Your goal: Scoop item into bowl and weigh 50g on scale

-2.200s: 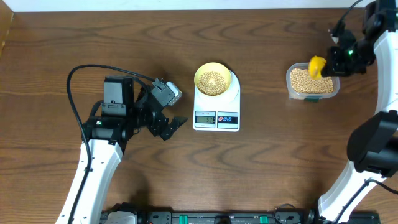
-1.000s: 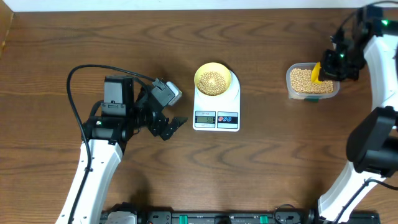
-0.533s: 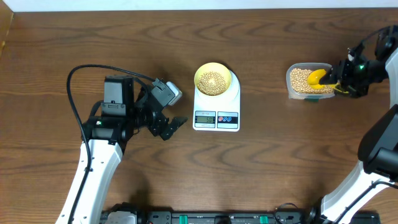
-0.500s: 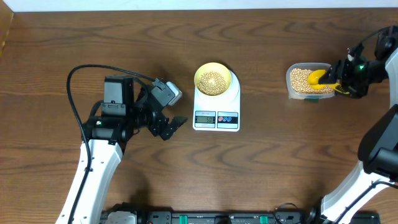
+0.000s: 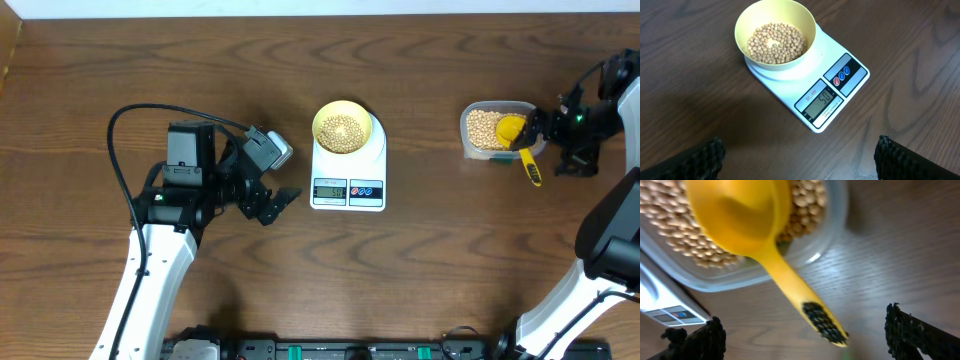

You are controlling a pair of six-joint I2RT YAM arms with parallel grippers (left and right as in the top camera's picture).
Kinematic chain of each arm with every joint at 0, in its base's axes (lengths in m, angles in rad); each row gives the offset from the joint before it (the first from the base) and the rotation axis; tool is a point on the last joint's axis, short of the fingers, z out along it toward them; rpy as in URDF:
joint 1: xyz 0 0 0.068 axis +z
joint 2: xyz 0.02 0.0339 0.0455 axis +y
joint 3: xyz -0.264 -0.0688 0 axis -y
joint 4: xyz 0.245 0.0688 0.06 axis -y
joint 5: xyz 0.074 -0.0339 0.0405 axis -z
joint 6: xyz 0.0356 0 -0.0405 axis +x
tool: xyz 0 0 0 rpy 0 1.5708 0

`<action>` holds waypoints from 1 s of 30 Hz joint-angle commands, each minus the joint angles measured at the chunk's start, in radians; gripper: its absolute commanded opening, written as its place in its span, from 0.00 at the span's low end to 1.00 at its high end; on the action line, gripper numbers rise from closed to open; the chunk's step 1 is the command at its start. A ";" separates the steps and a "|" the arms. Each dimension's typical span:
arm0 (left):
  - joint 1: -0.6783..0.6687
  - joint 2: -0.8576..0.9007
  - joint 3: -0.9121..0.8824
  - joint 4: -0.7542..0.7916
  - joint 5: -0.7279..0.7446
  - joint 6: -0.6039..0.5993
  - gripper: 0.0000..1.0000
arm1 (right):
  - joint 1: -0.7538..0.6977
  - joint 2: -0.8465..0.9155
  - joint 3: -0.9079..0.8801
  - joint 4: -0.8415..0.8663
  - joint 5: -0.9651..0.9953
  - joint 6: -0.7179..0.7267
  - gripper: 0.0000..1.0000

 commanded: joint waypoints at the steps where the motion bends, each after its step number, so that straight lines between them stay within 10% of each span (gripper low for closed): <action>1: 0.005 0.006 0.010 0.001 -0.006 0.014 0.98 | -0.011 -0.026 -0.003 -0.005 0.066 0.003 0.99; 30: 0.005 0.006 0.010 0.001 -0.006 0.014 0.97 | -0.009 -0.760 0.055 -0.032 -0.078 0.045 0.99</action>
